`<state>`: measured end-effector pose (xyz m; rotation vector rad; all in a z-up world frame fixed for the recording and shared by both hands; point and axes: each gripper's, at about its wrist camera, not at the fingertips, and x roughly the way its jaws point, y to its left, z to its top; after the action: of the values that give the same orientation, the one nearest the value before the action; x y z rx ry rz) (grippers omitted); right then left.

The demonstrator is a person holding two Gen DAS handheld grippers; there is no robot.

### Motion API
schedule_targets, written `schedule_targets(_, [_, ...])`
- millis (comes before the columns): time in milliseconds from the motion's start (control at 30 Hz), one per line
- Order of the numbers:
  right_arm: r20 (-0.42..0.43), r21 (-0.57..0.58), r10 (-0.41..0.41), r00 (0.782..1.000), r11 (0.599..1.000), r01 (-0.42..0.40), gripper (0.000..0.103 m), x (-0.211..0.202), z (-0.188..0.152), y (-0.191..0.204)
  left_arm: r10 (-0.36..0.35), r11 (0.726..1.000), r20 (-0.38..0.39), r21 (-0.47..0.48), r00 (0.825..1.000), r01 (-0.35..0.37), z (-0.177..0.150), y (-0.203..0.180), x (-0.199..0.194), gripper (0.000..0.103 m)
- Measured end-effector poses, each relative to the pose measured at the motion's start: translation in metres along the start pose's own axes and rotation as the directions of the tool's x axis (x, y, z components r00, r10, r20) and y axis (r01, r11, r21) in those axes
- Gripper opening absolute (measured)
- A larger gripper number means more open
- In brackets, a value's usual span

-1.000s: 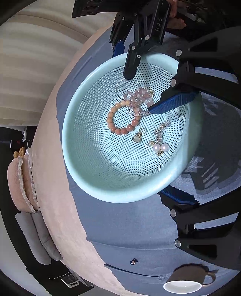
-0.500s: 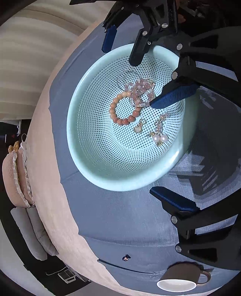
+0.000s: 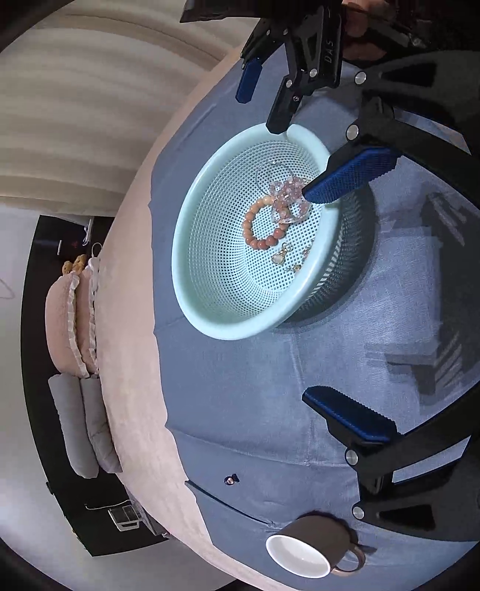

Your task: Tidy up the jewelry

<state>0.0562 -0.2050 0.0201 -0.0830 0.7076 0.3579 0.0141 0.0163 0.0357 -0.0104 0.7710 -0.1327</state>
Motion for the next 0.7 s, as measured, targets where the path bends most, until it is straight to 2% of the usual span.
schedule_targets(100, [0.011, -0.02, -0.009, 1.0, 1.0, 0.009, 0.09, -0.009, -0.006, 0.006, 0.092, 0.996, 0.072, -0.017, 0.993, -0.091, -0.007, -0.004, -0.014, 0.097])
schedule_targets(233, [0.051, -0.07, -0.022, 0.998, 0.997, 0.026, 0.09, -0.026, -0.013, 0.022, 0.114, 0.993, 0.136, -0.038, 0.984, -0.11, -0.014, -0.011, -0.032, 0.097])
schedule_targets(333, [0.078, -0.096, -0.049, 0.996, 0.994, 0.057, 0.093, -0.041, -0.018, 0.032, 0.178, 0.983, 0.107, -0.074, 0.978, -0.17, -0.017, -0.012, -0.039, 0.097])
schedule_targets(433, [0.117, -0.103, -0.097, 0.988, 0.989, 0.109, 0.095, -0.058, -0.023, 0.036, 0.177, 0.981, 0.107, -0.097, 0.978, -0.167, -0.022, -0.013, -0.046, 0.097])
schedule_targets(533, [0.133, -0.095, -0.127, 0.983, 0.986, 0.14, 0.095, -0.07, -0.027, 0.038, 0.227, 0.967, 0.084, -0.135, 0.97, -0.215, -0.028, -0.012, -0.053, 0.097])
schedule_targets(700, [0.148, -0.064, -0.151, 0.977, 0.985, 0.162, 0.095, -0.09, -0.033, 0.043, 0.207, 0.968, 0.067, -0.156, 0.976, -0.195, -0.03, -0.013, -0.063, 0.097])
